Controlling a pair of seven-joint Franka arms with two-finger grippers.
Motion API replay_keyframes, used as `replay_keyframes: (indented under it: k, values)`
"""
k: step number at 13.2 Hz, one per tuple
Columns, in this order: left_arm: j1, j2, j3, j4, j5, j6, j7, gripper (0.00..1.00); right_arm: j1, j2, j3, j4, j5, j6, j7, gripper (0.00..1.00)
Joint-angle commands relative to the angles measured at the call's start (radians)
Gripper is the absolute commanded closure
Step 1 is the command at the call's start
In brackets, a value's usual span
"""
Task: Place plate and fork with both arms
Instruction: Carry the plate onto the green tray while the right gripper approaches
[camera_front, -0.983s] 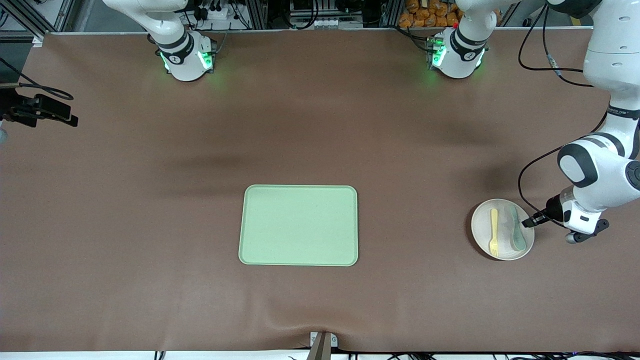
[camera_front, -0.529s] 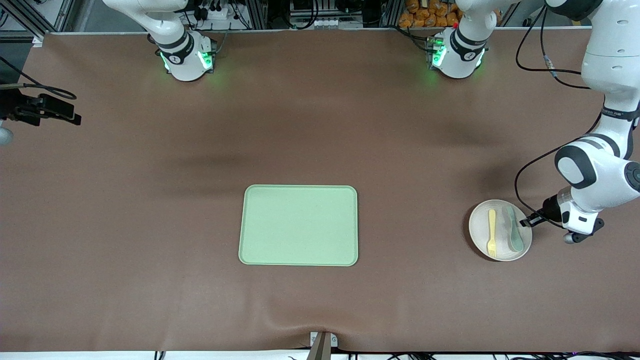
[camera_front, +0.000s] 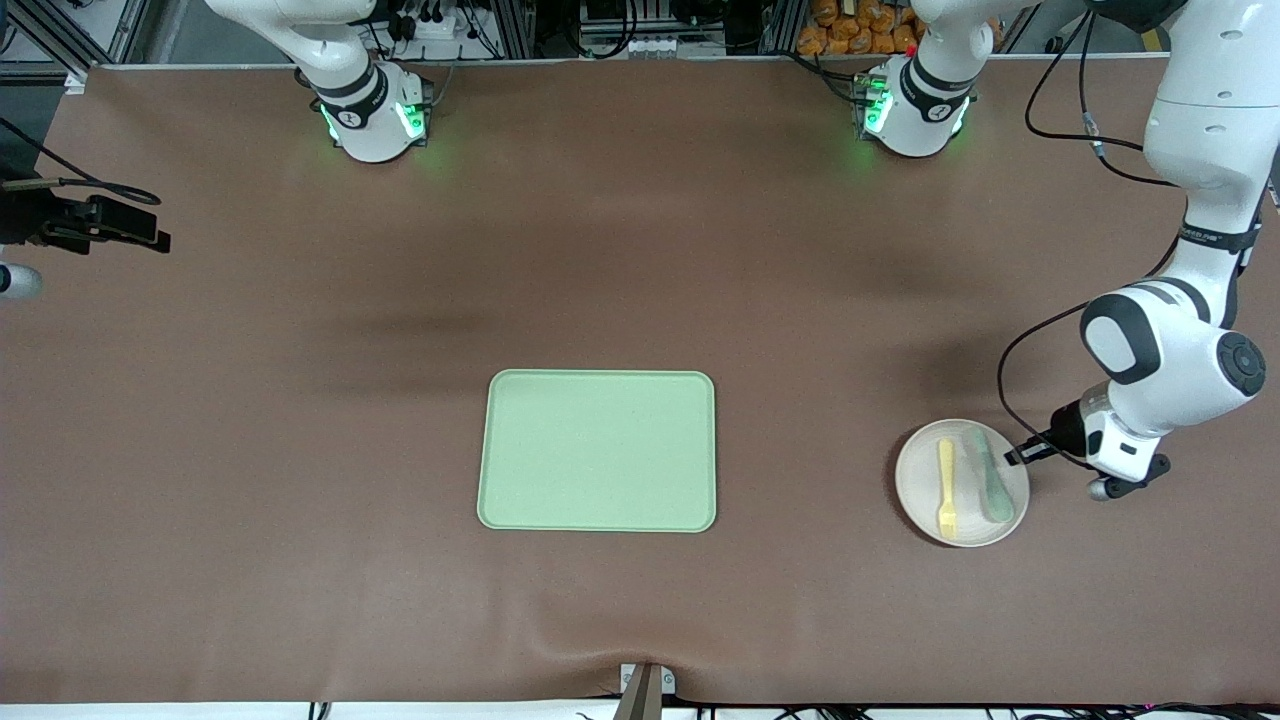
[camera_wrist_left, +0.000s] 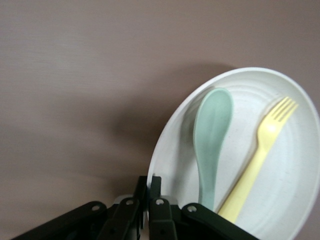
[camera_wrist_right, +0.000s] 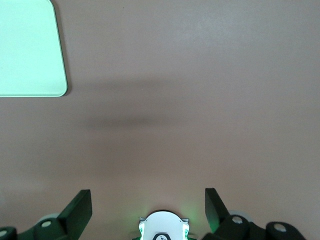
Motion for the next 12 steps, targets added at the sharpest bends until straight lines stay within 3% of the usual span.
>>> replay_keyframes:
  k: [1,4,6,10,12]
  values:
    - [0.0,-0.035,-0.08,-0.008,-0.018,-0.006,-0.037,1.0,-0.005,0.009,0.005,0.004,0.0,-0.01,0.013,0.0]
    - [-0.022,-0.027,-0.197,0.018,-0.016,-0.005,-0.137,1.0,-0.001,0.014,0.005,0.006,0.003,-0.007,0.013,0.0]
    - [-0.081,-0.021,-0.226,0.04,-0.016,-0.003,-0.143,1.0,-0.001,0.028,0.005,0.01,0.007,-0.004,0.013,0.0]
    - [-0.29,0.031,-0.216,0.151,-0.001,0.004,-0.371,1.0,0.001,0.055,0.006,0.012,0.01,0.002,0.013,0.0]
    - [-0.395,0.055,-0.167,0.205,0.001,0.004,-0.464,1.0,0.002,0.091,0.008,0.012,0.012,0.016,0.013,0.0]
